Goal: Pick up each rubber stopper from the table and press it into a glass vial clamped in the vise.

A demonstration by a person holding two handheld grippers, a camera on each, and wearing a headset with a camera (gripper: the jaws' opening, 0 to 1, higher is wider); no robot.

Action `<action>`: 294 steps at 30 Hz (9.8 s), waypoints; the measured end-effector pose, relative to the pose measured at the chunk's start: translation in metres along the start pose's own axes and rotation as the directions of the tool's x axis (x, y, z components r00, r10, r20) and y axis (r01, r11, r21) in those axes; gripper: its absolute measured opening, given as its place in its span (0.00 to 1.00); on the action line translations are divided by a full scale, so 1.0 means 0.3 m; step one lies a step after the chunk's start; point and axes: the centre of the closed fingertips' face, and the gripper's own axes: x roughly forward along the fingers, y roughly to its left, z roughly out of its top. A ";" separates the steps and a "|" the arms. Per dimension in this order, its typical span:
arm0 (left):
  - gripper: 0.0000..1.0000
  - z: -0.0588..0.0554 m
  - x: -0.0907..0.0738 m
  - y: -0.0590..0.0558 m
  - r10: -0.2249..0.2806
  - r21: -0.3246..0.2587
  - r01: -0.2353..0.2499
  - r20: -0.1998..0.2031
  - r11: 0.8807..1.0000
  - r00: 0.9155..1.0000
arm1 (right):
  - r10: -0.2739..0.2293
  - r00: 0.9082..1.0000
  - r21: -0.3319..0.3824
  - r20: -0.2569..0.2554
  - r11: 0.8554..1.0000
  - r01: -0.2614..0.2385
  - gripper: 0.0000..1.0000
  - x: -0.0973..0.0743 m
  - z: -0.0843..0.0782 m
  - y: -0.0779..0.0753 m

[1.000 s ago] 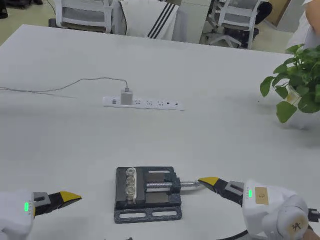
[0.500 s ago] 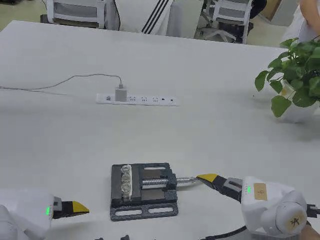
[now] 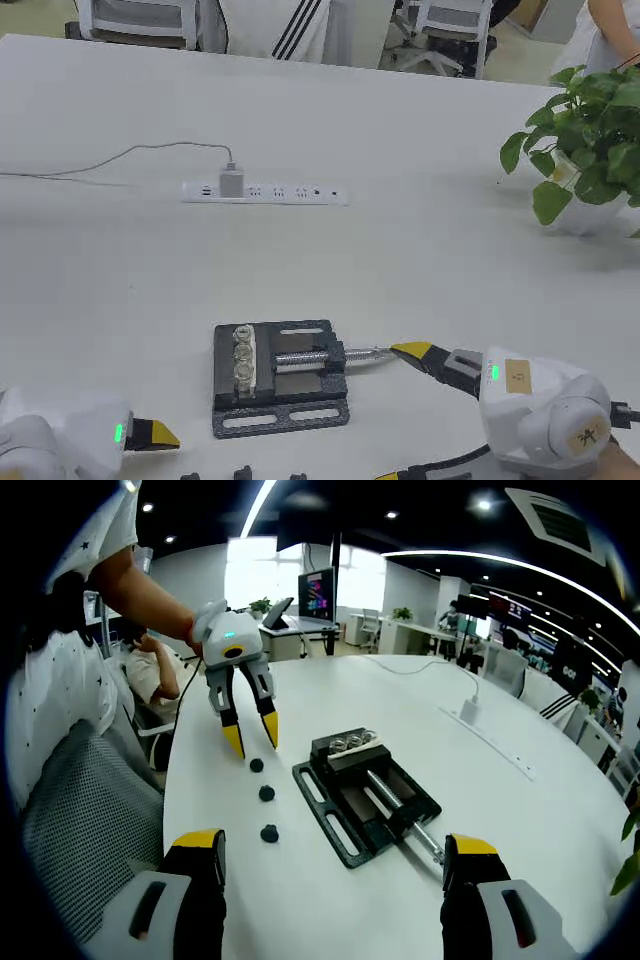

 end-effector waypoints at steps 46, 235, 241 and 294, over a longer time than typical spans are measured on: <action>0.04 -0.015 0.045 -0.028 -0.034 0.038 0.035 -0.026 0.999 0.999 | -0.003 1.000 0.020 0.005 1.000 0.003 0.87 0.003 -0.001 0.002; 0.85 0.187 -0.180 0.110 0.357 -0.439 -0.155 0.427 0.885 0.831 | 0.243 0.846 -0.158 -0.475 0.922 -0.353 0.07 0.444 0.255 -0.141; 0.85 0.183 -0.183 0.114 0.360 -0.442 -0.154 0.430 0.884 0.828 | 0.238 0.841 -0.173 -0.486 0.917 -0.360 0.07 0.450 0.250 -0.141; 0.82 0.185 -0.190 0.113 0.367 -0.455 -0.152 0.432 0.877 0.824 | 0.201 0.830 -0.228 -0.521 0.904 -0.362 0.06 0.431 0.295 -0.149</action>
